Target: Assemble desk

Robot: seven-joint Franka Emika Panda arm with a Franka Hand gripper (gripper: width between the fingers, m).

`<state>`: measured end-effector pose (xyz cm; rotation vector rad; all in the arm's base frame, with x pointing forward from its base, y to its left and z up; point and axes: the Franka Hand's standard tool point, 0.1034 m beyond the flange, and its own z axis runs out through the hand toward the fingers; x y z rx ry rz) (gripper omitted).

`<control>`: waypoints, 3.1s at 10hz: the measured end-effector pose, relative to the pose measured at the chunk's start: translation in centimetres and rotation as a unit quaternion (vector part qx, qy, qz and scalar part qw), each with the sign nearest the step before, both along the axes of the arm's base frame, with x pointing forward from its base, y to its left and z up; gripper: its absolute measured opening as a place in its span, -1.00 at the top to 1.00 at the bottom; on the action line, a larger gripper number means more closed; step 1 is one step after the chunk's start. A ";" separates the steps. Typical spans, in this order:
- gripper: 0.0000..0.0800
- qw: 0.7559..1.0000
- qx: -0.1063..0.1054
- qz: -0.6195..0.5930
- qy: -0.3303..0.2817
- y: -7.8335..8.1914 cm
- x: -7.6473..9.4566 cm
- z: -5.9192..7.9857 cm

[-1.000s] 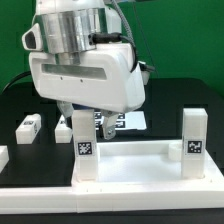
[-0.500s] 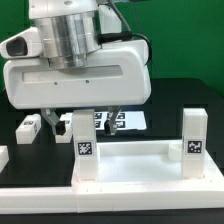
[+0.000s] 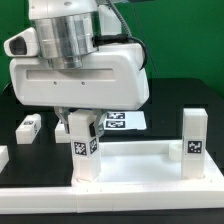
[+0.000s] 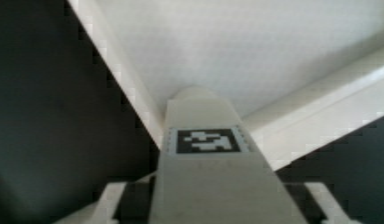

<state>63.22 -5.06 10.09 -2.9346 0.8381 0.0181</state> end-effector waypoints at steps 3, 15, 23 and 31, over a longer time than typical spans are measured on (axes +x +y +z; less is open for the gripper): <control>0.28 0.981 -0.002 -0.192 0.010 0.1 0.2 -0.1; -0.61 0.972 0.001 -0.233 0.010 1.4 -0.2 0.0; -0.62 0.986 -0.050 0.154 -0.040 0.3 0.5 0.1; 0.28 0.991 -0.032 -0.131 -0.028 -0.2 0.5 -0.1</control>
Offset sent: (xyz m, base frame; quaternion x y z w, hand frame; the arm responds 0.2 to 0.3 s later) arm 0.0050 -0.0089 -0.0021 0.0034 -0.0204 0.3312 0.9433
